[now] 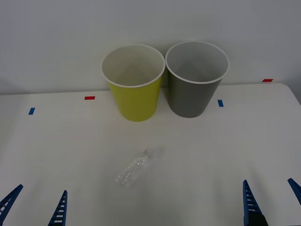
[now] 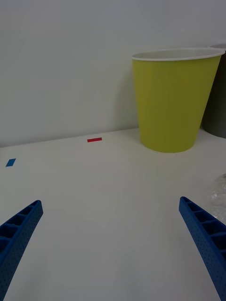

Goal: Put cans in the gray bin and PET bottles in the light green bin.

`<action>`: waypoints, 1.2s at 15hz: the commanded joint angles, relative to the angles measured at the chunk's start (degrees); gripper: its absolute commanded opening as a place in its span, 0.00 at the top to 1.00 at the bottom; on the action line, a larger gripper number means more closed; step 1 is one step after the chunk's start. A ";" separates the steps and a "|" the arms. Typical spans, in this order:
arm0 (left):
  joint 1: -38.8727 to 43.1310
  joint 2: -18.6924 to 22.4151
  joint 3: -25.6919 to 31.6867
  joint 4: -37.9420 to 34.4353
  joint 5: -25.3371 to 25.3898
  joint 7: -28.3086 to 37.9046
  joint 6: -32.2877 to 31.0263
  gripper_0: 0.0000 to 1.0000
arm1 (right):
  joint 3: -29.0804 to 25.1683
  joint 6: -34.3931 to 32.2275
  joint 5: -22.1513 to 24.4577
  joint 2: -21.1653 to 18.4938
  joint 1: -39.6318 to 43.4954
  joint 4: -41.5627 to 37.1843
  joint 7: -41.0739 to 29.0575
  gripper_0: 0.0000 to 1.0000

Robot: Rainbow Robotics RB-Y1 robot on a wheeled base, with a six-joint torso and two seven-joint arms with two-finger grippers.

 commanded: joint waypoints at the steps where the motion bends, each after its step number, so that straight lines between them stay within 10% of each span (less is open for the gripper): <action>1: 0.00 0.00 0.00 0.00 0.00 0.00 0.00 0.00 | 0.00 0.00 0.00 0.00 0.00 0.00 0.00 0.00; 18: 0.00 0.00 0.00 0.00 0.00 0.00 0.00 0.00 | 0.00 0.00 0.00 0.00 0.00 0.00 0.00 0.00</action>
